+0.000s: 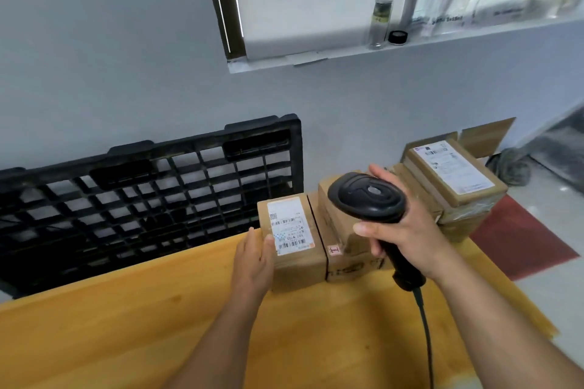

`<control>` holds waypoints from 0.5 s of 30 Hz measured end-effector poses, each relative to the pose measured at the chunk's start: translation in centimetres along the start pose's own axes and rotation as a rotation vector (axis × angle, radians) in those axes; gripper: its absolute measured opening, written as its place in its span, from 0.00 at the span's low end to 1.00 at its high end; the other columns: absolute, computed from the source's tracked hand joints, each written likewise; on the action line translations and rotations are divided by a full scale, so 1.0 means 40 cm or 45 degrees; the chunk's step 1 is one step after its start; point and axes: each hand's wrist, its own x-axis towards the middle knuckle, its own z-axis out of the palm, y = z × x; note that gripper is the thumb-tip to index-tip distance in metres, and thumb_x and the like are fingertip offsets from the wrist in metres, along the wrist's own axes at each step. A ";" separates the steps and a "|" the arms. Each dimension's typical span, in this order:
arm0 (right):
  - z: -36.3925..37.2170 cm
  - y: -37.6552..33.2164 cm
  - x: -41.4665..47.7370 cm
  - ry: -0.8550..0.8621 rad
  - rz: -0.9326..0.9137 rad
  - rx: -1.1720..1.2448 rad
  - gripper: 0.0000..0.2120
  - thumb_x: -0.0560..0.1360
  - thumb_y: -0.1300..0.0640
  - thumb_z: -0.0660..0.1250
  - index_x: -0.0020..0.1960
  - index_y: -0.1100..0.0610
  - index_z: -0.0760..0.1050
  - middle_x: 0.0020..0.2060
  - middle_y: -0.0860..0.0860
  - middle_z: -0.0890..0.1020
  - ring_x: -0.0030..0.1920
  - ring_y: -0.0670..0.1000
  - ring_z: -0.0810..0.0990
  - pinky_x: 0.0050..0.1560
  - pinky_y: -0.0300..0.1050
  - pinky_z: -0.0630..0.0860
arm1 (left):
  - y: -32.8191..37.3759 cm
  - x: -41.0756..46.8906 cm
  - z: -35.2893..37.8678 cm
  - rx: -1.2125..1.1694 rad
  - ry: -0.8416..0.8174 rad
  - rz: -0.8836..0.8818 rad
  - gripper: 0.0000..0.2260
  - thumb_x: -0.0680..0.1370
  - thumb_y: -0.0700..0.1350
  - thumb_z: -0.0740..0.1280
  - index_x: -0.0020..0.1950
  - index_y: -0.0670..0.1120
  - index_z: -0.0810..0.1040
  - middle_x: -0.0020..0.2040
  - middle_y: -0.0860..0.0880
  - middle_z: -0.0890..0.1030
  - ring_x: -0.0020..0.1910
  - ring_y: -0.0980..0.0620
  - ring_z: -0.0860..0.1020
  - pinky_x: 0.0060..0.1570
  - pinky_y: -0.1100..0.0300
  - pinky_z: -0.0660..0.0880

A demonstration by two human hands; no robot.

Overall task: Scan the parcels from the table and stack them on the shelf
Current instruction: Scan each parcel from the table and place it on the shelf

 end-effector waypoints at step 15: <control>-0.011 0.088 0.094 0.059 0.178 0.003 0.47 0.64 0.58 0.81 0.75 0.39 0.61 0.56 0.56 0.81 0.29 0.56 0.79 0.32 0.49 0.78 | -0.043 0.030 0.040 -0.586 -0.277 -0.276 0.28 0.81 0.59 0.55 0.79 0.58 0.49 0.77 0.50 0.61 0.75 0.45 0.60 0.64 0.51 0.62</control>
